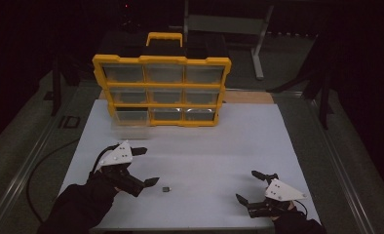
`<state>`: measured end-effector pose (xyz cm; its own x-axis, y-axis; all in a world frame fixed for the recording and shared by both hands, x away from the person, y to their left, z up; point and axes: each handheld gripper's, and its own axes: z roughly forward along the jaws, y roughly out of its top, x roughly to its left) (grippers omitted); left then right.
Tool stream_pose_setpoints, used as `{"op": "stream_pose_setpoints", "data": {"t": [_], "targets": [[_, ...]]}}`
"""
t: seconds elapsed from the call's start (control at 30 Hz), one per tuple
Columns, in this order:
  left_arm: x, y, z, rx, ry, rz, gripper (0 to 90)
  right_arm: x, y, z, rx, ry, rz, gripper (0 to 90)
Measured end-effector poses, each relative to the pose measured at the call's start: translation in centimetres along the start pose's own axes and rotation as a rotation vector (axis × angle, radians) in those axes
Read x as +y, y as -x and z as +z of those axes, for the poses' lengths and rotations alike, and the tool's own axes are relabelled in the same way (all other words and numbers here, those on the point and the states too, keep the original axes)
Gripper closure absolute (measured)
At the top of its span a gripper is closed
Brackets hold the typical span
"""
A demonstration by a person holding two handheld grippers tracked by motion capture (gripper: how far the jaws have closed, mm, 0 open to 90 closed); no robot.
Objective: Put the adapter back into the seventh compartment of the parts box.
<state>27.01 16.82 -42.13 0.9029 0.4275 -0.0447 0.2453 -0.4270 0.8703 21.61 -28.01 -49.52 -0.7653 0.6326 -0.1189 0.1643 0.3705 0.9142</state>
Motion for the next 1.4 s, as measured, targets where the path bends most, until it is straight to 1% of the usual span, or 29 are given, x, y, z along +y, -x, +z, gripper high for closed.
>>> {"op": "stream_pose_setpoints", "data": {"t": [0.17,0.27,0.37,0.4,0.43,0.5,0.77,0.8,1.0,1.03,1.07,1.2,1.23,1.4], "targets": [[-0.4,0.2,1.0,-0.009,-0.020,0.003,0.0,0.0,0.0,0.0,0.001,0.000,0.000,7.8],[-0.6,0.5,1.6,-0.016,-0.023,0.001,0.0,0.0,0.0,0.0,0.000,0.000,-0.001,7.8],[-1.0,0.7,2.3,-0.026,-0.039,0.003,0.0,0.0,-0.1,0.0,0.000,-0.003,0.000,7.8],[-1.0,0.7,2.3,-0.026,-0.039,0.003,0.0,0.0,-0.1,0.0,0.000,-0.003,0.000,7.8],[-1.4,0.8,2.7,-0.029,-0.050,0.004,0.0,0.0,-0.1,0.0,0.000,-0.002,0.001,7.8],[-1.7,0.8,3.1,-0.034,-0.060,-0.002,0.0,0.0,0.0,0.0,0.001,0.001,-0.003,7.8],[-2.9,0.9,4.3,-0.057,-0.093,-0.010,0.0,0.0,-0.1,0.0,0.000,-0.003,0.001,7.8],[-3.2,0.9,4.6,-0.062,-0.108,-0.009,0.0,0.0,-0.1,0.0,0.000,-0.003,0.001,7.8],[-3.8,0.8,5.2,-0.077,-0.133,-0.011,0.0,0.0,0.0,0.0,-0.001,-0.001,-0.002,7.8],[-4.0,0.8,5.6,-0.081,-0.150,-0.007,0.0,0.0,0.0,0.0,-0.001,0.000,-0.001,7.8],[-4.0,0.8,5.6,-0.081,-0.150,-0.007,0.0,0.0,0.0,0.0,-0.001,0.000,-0.001,7.8],[-4.4,0.9,6.2,-0.088,-0.181,-0.003,0.0,0.0,0.0,-0.1,-0.002,0.002,-0.002,7.8],[-4.6,0.9,6.4,-0.090,-0.195,0.003,0.0,0.0,0.0,-0.1,-0.002,0.003,-0.002,7.8],[-5.0,1.0,7.0,-0.089,-0.228,0.016,2.2,0.0,0.0,0.0,-0.001,0.002,0.000,7.8]]}}
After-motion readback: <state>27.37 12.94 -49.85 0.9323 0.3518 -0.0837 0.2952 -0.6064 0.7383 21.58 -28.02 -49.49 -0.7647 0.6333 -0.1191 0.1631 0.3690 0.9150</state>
